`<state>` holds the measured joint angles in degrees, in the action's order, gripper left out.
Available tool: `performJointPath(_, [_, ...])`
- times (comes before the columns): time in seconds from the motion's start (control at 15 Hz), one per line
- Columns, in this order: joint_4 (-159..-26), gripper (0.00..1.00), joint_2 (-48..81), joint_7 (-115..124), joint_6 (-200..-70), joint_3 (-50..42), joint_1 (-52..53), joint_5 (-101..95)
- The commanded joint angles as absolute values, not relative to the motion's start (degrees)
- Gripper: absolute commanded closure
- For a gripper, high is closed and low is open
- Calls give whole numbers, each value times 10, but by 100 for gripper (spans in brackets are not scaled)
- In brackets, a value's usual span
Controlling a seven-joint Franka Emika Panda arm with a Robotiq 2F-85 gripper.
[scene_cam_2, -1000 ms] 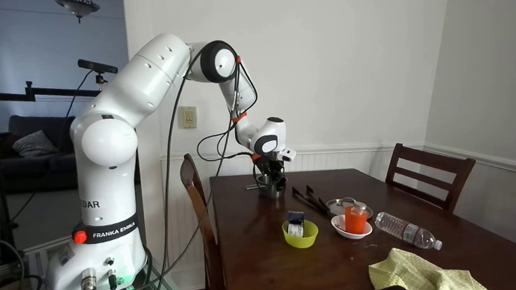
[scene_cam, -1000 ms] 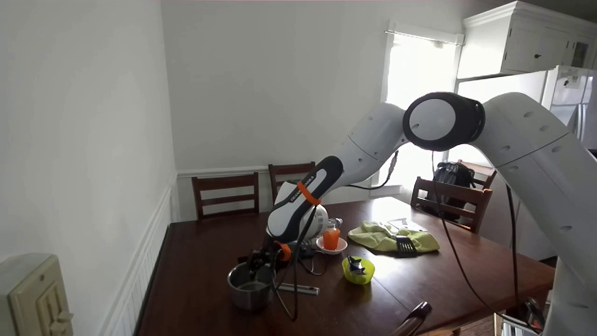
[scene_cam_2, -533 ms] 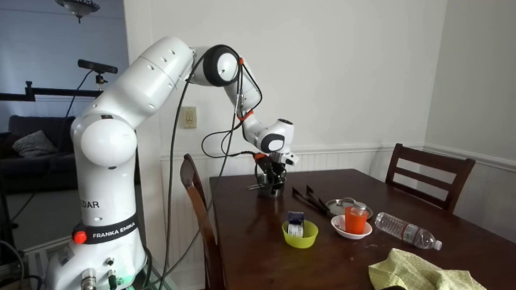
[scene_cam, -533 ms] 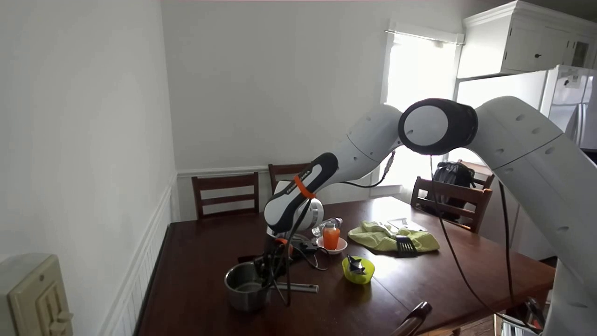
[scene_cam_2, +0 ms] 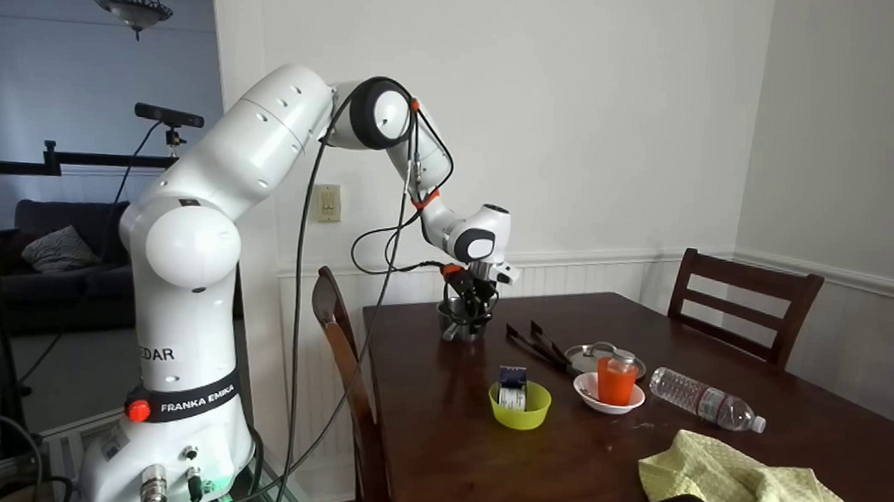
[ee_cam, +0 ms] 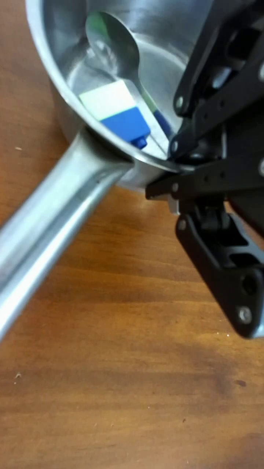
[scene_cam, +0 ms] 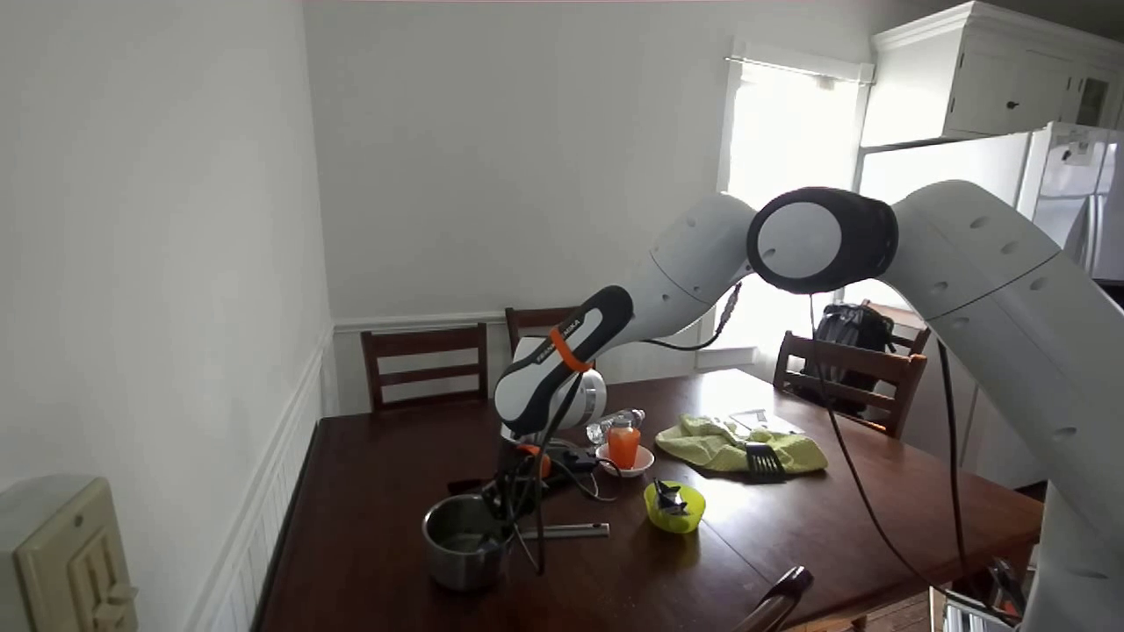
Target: Pour the content in the pot to the right of the table between the towel and the bowls
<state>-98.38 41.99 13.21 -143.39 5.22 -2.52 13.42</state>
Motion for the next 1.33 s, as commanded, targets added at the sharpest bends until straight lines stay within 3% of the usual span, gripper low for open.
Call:
performJointPath(0.0, [-991, 99, 383, 142, -1432, 25, -5, 130])
performJointPath(0.27, [-1012, 99, 327, 186, -1423, -31, 20, 99])
performJointPath(0.73, [-1011, 99, 229, 375, -1234, -168, 69, -96])
performJointPath(0.93, [-1013, 99, 202, 444, -1142, -175, 62, -160])
performJointPath(1.0, [-988, 96, 235, 404, -1181, -148, 35, -135])
performJointPath(1.27, [-994, 99, 224, 467, -1136, -158, 45, -184])
